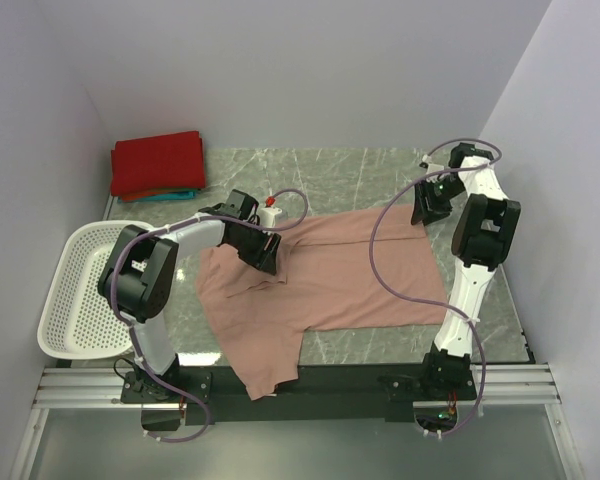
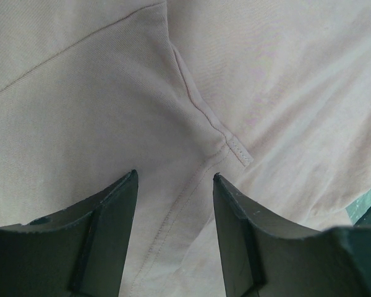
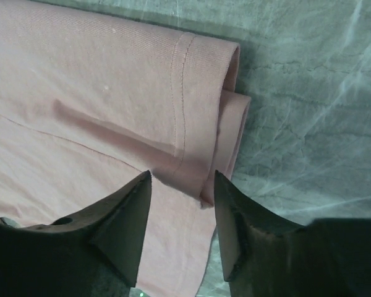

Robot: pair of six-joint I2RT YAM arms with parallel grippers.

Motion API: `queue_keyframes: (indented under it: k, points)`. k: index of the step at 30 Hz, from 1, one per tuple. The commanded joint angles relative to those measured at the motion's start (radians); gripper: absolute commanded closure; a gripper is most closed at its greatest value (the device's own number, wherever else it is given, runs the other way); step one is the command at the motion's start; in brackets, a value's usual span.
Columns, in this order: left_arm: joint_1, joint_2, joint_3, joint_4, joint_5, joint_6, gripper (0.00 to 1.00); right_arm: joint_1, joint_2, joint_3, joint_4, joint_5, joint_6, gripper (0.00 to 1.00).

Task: Fold and stack the t-shirts
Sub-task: Fold the tshirt

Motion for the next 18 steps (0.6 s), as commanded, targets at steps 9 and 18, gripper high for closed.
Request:
queue_keyframes:
  k: [9, 18]
  points:
    - [-0.002, -0.032, -0.003, -0.014, -0.019, 0.001, 0.44, -0.017, -0.043, -0.02, -0.025, -0.025, -0.012, 0.8]
    - [0.006, -0.131, -0.069, -0.008, 0.01, 0.015, 0.58, -0.031, -0.072, -0.121, -0.019, 0.034, -0.052, 1.0]
